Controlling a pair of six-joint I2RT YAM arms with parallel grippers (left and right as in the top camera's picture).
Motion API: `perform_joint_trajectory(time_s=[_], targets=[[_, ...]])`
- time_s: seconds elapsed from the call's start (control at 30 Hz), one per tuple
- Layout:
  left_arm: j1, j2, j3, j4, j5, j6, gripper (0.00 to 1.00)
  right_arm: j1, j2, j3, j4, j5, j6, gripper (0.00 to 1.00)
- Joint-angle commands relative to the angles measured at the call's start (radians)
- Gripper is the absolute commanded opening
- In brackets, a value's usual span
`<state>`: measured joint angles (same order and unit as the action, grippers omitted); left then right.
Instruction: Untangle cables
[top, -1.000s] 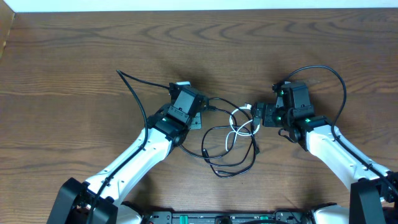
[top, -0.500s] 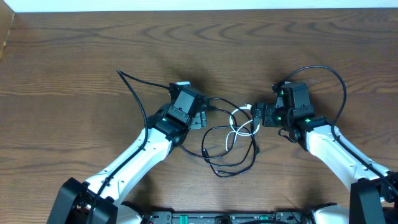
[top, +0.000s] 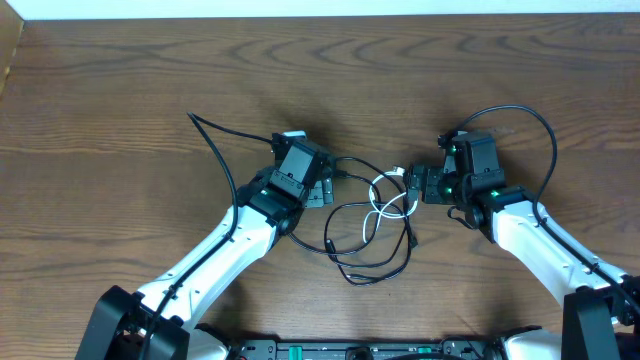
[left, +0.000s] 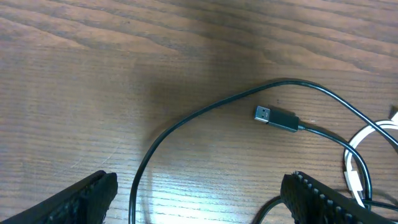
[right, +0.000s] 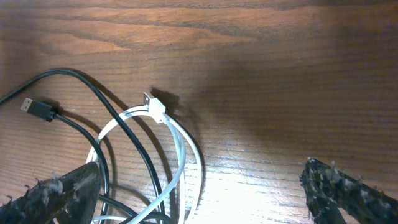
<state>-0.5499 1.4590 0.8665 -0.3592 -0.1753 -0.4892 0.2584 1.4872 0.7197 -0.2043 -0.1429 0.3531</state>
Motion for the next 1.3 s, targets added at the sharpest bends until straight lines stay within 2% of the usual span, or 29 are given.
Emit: perform_joint_trajectory(time_s=[0.0,0.27,0.53,0.63,0.7,0.83,0.97,1.27], targets=[[0.006,0.003,0.016,-0.002,-0.022,0.011,0.90,-0.002,-0.011,-0.008,0.002,-0.006,0.010,0.99],[0.006,0.003,0.016,-0.002,-0.021,0.011,0.90,-0.002,-0.011,-0.008,0.002,-0.011,0.010,0.99],[0.006,0.003,0.016,-0.002,-0.021,0.011,0.89,-0.002,-0.011,-0.008,0.013,-0.122,0.018,0.99],[0.006,0.003,0.016,-0.002,-0.021,0.011,0.88,0.000,-0.010,-0.010,0.001,-0.123,0.027,0.90],[0.006,0.003,0.016,-0.002,-0.025,0.011,0.86,0.010,-0.008,-0.018,0.001,-0.122,0.057,0.89],[0.012,0.003,0.016,-0.011,-0.058,0.010,0.86,0.052,0.005,-0.037,0.013,-0.122,0.134,0.90],[0.043,0.003,0.016,-0.025,-0.034,0.010,0.86,0.107,0.027,-0.050,0.034,-0.122,0.174,0.99],[0.109,0.004,0.016,-0.055,0.009,0.011,0.86,0.215,0.058,-0.050,0.051,-0.122,0.174,0.99]])
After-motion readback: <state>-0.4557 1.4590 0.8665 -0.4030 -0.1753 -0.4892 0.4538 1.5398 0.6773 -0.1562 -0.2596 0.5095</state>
